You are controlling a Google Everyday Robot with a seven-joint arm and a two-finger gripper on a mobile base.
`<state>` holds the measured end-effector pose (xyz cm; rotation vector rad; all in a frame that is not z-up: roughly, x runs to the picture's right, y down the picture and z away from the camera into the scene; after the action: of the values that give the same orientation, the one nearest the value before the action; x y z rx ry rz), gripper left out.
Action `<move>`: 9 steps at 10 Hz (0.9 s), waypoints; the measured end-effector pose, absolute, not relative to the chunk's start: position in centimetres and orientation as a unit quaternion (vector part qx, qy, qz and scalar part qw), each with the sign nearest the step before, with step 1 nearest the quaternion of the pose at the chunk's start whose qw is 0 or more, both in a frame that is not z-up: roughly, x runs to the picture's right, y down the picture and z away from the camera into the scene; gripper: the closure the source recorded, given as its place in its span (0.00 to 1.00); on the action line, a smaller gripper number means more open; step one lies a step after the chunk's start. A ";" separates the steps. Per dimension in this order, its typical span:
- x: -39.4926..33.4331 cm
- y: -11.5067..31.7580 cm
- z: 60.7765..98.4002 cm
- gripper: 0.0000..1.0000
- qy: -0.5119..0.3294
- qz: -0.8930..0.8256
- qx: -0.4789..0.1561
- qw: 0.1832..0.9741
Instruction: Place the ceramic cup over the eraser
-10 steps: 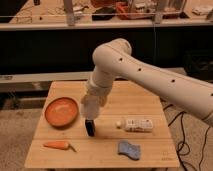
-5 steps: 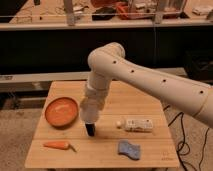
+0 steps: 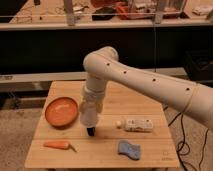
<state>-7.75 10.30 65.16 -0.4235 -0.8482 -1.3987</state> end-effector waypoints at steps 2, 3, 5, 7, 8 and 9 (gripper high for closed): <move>-7.8 11.2 65.8 1.00 -0.374 -0.621 -0.185 0.663; -8.0 11.5 66.1 1.00 -0.373 -0.623 -0.186 0.661; -8.2 12.4 67.1 1.00 -0.377 -0.628 -0.191 0.654; -8.1 13.3 68.2 1.00 -0.377 -0.629 -0.192 0.652; -8.1 13.4 68.2 1.00 -0.378 -0.630 -0.193 0.650; -8.3 13.3 68.2 1.00 -0.379 -0.632 -0.193 0.648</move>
<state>-8.29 13.35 68.19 -0.4390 -0.8611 -1.4362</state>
